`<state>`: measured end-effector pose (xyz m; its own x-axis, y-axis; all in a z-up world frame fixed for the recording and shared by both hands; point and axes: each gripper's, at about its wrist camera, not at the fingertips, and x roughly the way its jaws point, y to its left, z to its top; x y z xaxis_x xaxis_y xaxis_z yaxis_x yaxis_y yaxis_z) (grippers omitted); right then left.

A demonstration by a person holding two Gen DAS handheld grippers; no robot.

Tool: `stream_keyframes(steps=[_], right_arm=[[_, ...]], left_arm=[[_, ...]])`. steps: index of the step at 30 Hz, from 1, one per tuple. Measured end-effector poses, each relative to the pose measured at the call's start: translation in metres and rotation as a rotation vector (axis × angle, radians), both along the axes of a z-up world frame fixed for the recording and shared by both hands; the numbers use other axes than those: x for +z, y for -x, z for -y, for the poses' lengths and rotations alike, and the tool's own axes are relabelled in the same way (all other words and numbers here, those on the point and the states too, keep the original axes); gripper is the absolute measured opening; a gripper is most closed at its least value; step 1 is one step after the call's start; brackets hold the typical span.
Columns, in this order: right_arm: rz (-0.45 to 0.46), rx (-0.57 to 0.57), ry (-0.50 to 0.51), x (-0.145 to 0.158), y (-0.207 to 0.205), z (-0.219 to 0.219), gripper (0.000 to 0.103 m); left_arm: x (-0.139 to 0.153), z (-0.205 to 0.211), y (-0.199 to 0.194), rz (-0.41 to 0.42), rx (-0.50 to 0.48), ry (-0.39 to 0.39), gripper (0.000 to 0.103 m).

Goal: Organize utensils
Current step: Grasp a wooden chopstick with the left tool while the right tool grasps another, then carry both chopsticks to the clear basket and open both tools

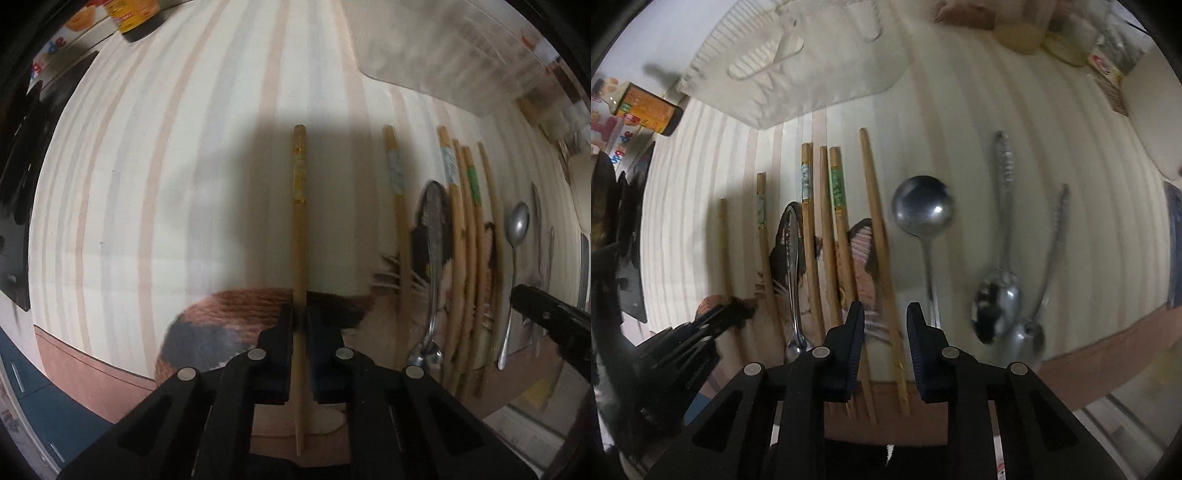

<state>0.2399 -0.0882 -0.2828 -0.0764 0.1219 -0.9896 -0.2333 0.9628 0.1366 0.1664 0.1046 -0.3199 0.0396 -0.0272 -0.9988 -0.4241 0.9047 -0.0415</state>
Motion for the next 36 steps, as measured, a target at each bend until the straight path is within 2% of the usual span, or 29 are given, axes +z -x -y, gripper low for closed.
stream_keyframes(steps=[3,5,11,15,18,25,30,36], right_arm=[[0.026,0.037,0.078,-0.015,-0.002,-0.011,0.023],[0.052,0.070,0.138,-0.023,0.001,-0.018,0.007],[0.025,0.083,0.189,-0.022,0.020,-0.019,0.007],[0.017,0.057,0.204,-0.020,0.024,-0.017,0.008],[0.007,0.053,0.221,-0.019,0.024,-0.015,0.008],[0.034,0.080,0.262,-0.020,0.026,-0.028,0.007],[0.069,0.093,0.175,0.013,0.037,-0.034,0.007],[0.171,0.052,-0.001,0.089,0.020,-0.035,0.007]], left_arm=[[0.007,-0.013,0.000,-0.002,0.012,-0.011,0.005],[0.011,-0.019,0.000,-0.004,0.016,-0.011,0.005],[0.028,-0.027,0.003,0.006,-0.014,0.002,0.008],[0.026,-0.024,-0.002,0.010,-0.034,-0.007,0.008],[0.012,-0.019,-0.005,0.025,-0.037,-0.003,0.007],[0.016,-0.021,0.019,0.056,-0.046,-0.049,0.004],[0.081,-0.039,0.031,0.155,0.001,-0.102,0.004],[0.171,-0.041,0.011,0.308,-0.007,-0.134,0.004]])
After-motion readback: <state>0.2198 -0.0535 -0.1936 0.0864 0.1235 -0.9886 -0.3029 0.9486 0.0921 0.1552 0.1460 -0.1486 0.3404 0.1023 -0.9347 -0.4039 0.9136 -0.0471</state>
